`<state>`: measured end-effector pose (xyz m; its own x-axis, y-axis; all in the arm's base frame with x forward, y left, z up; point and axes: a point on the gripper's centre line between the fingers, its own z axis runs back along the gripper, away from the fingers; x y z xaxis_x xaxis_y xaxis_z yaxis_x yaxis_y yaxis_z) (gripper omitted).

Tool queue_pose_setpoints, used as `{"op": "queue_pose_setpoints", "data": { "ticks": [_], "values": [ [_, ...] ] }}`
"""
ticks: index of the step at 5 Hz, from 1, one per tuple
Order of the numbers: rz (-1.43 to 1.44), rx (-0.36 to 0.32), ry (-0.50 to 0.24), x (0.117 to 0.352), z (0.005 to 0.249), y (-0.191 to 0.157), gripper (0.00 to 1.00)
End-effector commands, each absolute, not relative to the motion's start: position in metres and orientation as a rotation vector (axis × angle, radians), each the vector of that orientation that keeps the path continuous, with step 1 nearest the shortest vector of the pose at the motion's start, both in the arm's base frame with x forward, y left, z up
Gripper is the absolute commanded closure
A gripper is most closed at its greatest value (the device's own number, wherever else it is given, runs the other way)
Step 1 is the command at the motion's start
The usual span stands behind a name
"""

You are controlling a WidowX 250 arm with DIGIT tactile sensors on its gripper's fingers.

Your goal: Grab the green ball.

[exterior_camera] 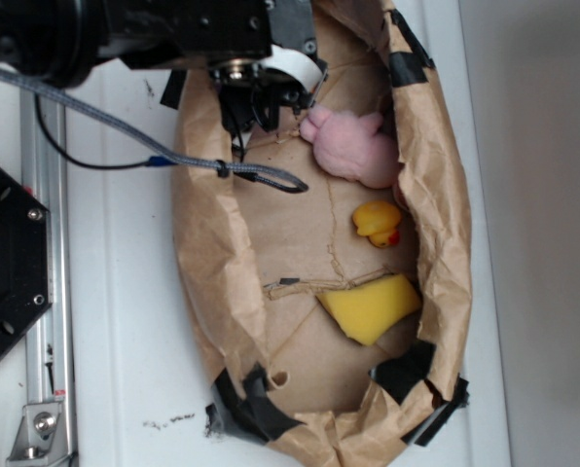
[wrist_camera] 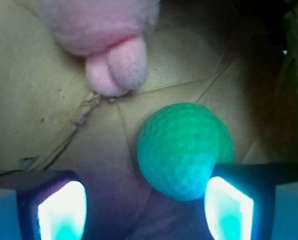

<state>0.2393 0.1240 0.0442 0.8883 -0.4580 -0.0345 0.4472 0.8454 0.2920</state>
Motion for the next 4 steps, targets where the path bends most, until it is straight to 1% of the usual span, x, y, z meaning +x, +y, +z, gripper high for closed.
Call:
{"op": "queue_pose_setpoints", "data": {
  "ticks": [1, 2, 4],
  "values": [
    [-0.442, 0.385, -0.117, 0.2521, 0.0472, 0.1257, 0.85],
    [-0.427, 0.393, -0.13, 0.2528, 0.0465, 0.123, 1.0],
    [-0.424, 0.393, -0.13, 0.2528, 0.0456, 0.119, 1.0]
  ]
}}
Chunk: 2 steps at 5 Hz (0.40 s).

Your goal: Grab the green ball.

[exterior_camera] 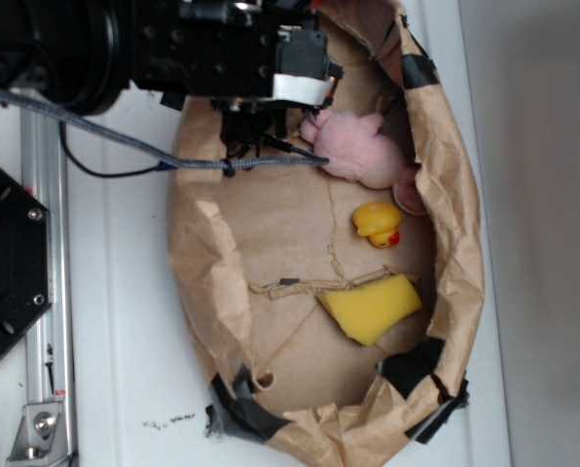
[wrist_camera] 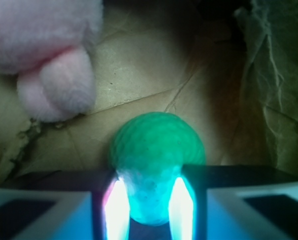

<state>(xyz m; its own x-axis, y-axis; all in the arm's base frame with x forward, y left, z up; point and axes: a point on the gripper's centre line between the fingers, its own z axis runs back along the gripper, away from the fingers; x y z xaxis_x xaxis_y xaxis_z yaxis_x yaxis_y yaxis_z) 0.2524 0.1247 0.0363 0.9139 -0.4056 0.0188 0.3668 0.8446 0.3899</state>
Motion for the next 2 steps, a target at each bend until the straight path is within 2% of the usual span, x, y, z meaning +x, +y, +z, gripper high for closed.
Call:
{"op": "queue_pose_setpoints", "data": {
  "ticks": [1, 2],
  "values": [
    [-0.425, 0.392, -0.122, 0.2508, 0.044, 0.1197, 1.0],
    [-0.426, 0.388, -0.123, 0.249, 0.045, 0.1199, 1.0]
  ]
}}
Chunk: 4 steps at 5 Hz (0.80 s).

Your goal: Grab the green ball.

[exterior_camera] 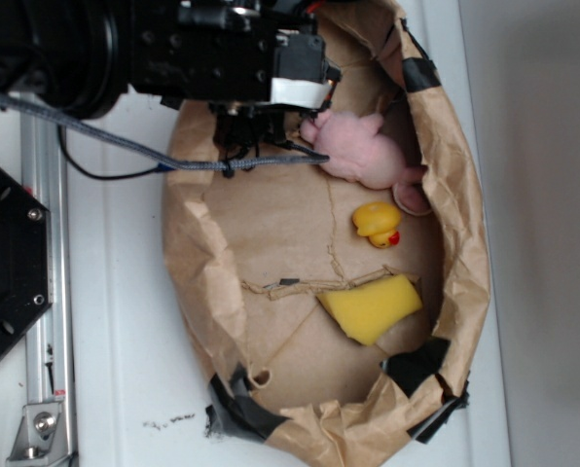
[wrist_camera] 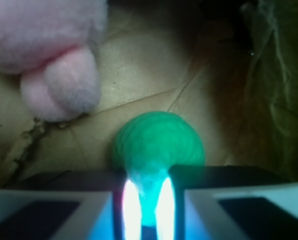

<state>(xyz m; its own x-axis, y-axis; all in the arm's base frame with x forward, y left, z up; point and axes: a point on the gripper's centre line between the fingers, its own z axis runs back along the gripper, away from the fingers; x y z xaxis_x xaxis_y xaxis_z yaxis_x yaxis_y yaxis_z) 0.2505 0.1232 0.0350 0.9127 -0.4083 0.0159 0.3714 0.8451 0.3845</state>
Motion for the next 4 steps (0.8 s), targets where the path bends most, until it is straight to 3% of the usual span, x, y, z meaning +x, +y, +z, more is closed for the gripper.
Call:
{"op": "queue_pose_setpoints", "data": {
  "ticks": [1, 2, 3, 4],
  "values": [
    [-0.431, 0.372, -0.146, 0.247, 0.05, 0.115, 1.0],
    [-0.459, 0.266, -0.359, 0.259, 0.1, 0.071, 1.0],
    [-0.349, 0.137, -0.403, 0.284, 0.145, 0.039, 1.0],
    [-0.326, 0.049, -0.358, 0.283, 0.164, 0.016, 1.0]
  ]
}}
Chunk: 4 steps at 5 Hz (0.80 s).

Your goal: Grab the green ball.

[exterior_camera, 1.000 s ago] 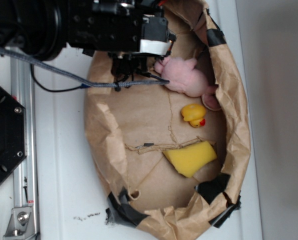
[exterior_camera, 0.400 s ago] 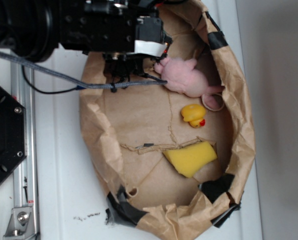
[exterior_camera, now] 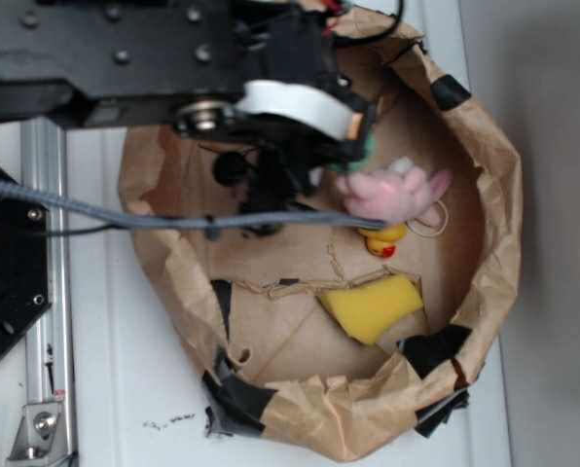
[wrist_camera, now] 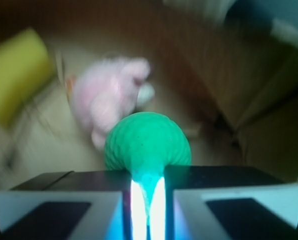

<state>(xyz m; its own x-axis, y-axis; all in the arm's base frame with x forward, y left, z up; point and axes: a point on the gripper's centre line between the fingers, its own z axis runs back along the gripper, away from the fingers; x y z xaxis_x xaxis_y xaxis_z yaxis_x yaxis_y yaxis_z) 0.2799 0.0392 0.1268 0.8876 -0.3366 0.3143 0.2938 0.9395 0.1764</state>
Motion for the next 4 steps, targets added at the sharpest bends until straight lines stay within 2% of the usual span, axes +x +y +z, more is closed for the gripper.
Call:
{"op": "queue_pose_setpoints", "data": {
  "ticks": [1, 2, 3, 4],
  "values": [
    [-0.232, 0.003, -0.338, 0.277, 0.166, 0.003, 1.0],
    [-0.226, -0.043, -0.297, 0.269, 0.161, 0.0, 1.0],
    [-0.155, -0.044, -0.264, 0.266, 0.157, 0.001, 1.0],
    [-0.141, -0.039, -0.268, 0.265, 0.152, 0.004, 1.0]
  ]
}}
